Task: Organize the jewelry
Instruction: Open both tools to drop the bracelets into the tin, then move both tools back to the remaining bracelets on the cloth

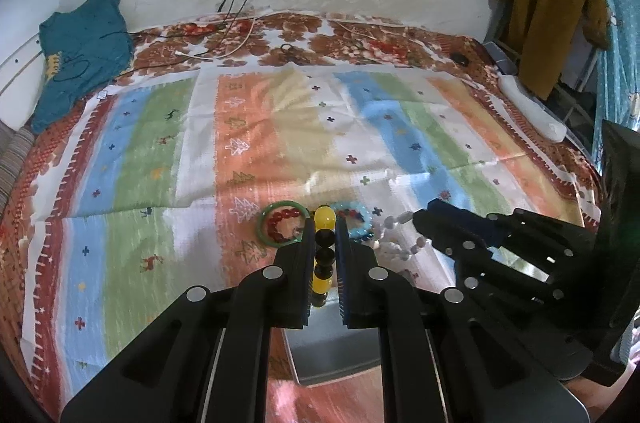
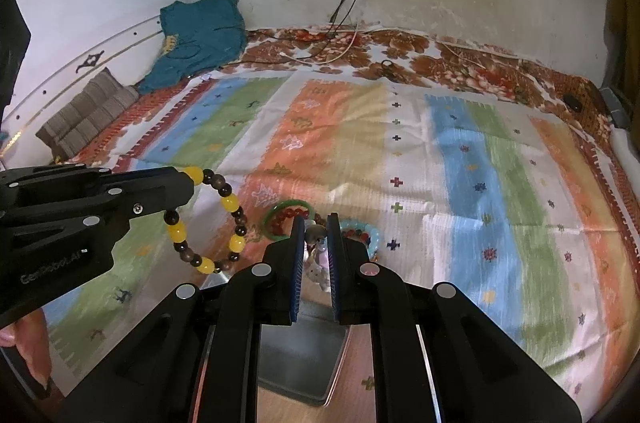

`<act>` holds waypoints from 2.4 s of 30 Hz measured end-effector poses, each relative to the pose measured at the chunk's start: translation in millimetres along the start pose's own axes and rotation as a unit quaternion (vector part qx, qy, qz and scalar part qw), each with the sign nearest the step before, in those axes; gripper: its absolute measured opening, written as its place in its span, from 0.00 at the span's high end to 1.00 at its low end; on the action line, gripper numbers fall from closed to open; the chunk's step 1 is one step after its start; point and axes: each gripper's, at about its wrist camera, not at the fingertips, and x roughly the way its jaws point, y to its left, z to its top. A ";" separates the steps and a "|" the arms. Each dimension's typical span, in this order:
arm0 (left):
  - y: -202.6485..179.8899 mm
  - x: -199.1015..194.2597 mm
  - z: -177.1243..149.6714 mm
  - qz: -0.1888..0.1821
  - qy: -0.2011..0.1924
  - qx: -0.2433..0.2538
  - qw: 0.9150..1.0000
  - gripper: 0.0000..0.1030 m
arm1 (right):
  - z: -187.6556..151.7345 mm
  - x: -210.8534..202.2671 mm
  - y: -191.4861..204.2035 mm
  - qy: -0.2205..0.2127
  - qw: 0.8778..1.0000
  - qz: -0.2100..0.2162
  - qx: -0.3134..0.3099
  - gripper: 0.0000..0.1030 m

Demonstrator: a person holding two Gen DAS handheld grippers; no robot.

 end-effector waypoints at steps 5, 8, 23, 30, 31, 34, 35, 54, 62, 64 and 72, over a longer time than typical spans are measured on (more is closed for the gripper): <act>-5.8 -10.9 -7.0 -0.002 -0.003 -0.002 1.000 0.91 | -7.6 -10.6 1.5 -0.002 1.000 0.003 0.001 0.88; -8.3 -16.8 -11.3 -0.007 -0.003 -0.005 1.000 0.91 | -14.9 -14.6 1.2 0.005 1.000 0.009 0.005 0.88; 2.6 -21.9 -22.2 0.028 0.000 -0.025 0.999 0.81 | -26.0 -17.1 -11.2 0.021 0.999 -0.009 0.026 0.71; 16.3 -9.8 -20.2 0.045 0.013 -0.038 0.998 0.76 | -25.3 -9.2 -21.3 0.031 0.999 -0.020 0.038 0.71; 17.8 -8.0 -20.4 0.047 0.015 -0.039 0.998 0.76 | -25.2 -8.2 -22.3 0.032 0.998 -0.022 0.040 0.71; 20.8 -3.7 -20.1 0.053 0.020 -0.040 0.998 0.75 | -24.1 -6.7 -23.8 0.033 0.998 -0.026 0.041 0.71; 21.2 -2.8 -19.8 0.056 0.021 -0.040 0.997 0.73 | -23.8 -6.7 -23.9 0.033 0.998 -0.027 0.041 0.71; 27.8 23.4 -14.4 0.087 0.039 -0.026 0.995 0.59 | -14.9 4.4 -30.5 0.038 0.998 -0.023 0.055 0.57; 32.0 41.4 -10.5 0.103 0.051 -0.005 0.993 0.59 | -12.0 21.1 -37.7 0.047 0.996 -0.040 0.062 0.51; 34.9 44.1 -9.2 0.103 0.053 -0.008 0.993 0.58 | -10.5 26.7 -40.7 0.057 0.995 -0.025 0.074 0.51; 43.5 65.9 -4.9 0.106 0.066 -0.018 0.992 0.55 | -7.8 40.6 -47.4 0.068 0.994 -0.041 0.073 0.50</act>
